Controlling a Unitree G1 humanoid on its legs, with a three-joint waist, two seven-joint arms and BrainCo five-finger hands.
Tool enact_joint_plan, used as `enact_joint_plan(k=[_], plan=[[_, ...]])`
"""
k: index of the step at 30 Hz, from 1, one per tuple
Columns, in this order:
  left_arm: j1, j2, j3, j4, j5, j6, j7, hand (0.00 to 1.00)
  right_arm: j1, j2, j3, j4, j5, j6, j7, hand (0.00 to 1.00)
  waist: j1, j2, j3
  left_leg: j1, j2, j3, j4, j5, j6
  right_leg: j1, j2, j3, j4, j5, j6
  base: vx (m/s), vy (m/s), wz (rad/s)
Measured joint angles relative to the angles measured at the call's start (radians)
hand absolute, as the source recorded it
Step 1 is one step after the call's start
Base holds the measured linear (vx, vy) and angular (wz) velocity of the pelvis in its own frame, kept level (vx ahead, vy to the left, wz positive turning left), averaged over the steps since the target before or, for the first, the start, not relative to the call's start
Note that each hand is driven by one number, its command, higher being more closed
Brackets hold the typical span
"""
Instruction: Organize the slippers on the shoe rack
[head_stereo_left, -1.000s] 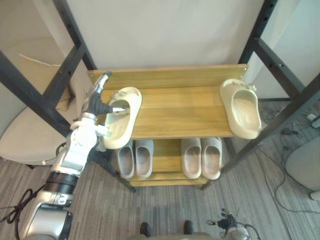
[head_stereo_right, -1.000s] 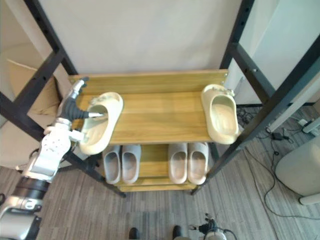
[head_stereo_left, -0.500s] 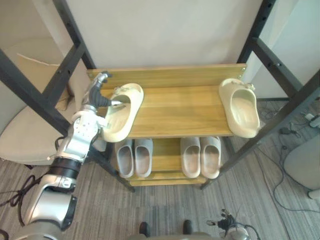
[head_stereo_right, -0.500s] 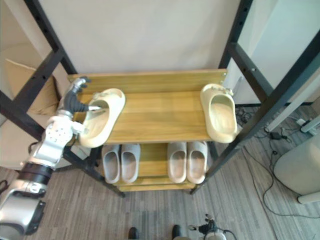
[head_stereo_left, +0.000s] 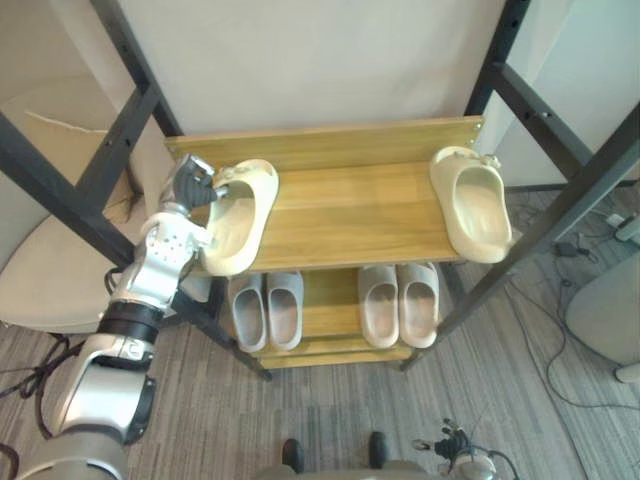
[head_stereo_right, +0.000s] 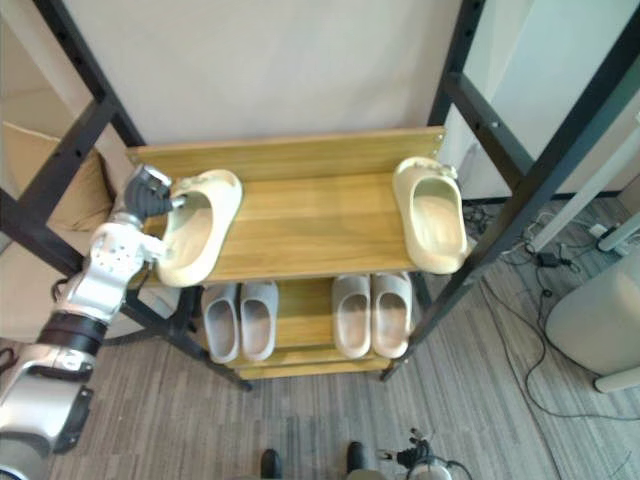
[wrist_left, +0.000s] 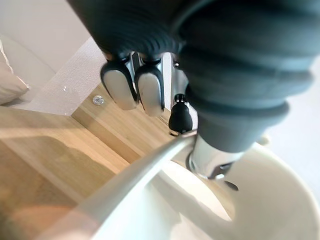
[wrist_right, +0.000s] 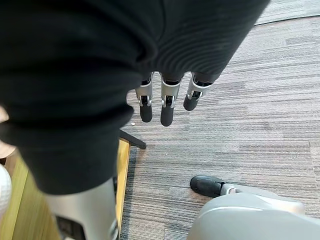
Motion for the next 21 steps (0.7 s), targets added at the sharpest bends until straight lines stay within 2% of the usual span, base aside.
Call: enact_joint_plan(k=[7, 13, 18, 21], plan=[[-0.007, 0.006, -0.035, 0.0, -0.029, 0.0, 0.0, 1.0, 0.0, -0.002, 0.0, 0.0, 0.003, 0.0, -0.001, 0.0, -0.005, 0.007, 0.004, 0.0, -0.008, -0.001, 0.001, 0.003, 0.004, 0.001, -0.009, -0.004, -0.001, 0.004, 0.004, 0.0, 0.0, 0.0], [-0.013, 0.005, -0.066, -0.001, -0.056, 0.0, 0.018, 1.0, -0.005, -0.002, 0.0, 0.0, 0.008, -0.001, -0.005, 0.0, -0.02, 0.009, 0.005, 0.0, -0.019, -0.002, 0.001, 0.008, 0.011, 0.001, -0.02, -0.007, 0.0, 0.008, 0.01, 0.0, 0.0, 0.0], [-0.03, -0.02, -0.095, -0.003, -0.093, 0.001, 0.03, 1.0, -0.007, -0.014, 0.0, 0.0, 0.009, -0.003, -0.009, 0.0, -0.036, 0.028, 0.016, 0.0, -0.031, 0.0, 0.0, 0.009, 0.013, 0.0, -0.033, -0.002, -0.001, 0.014, 0.018, 0.0, 0.0, 0.0], [-0.077, -0.03, -0.152, -0.006, -0.102, 0.0, 0.037, 1.0, -0.006, -0.016, 0.0, 0.003, 0.01, -0.003, -0.009, 0.0, -0.045, 0.031, 0.018, -0.001, -0.034, 0.004, 0.0, 0.009, 0.013, 0.0, -0.035, 0.003, -0.006, 0.017, 0.018, -0.01, 0.007, -0.03]])
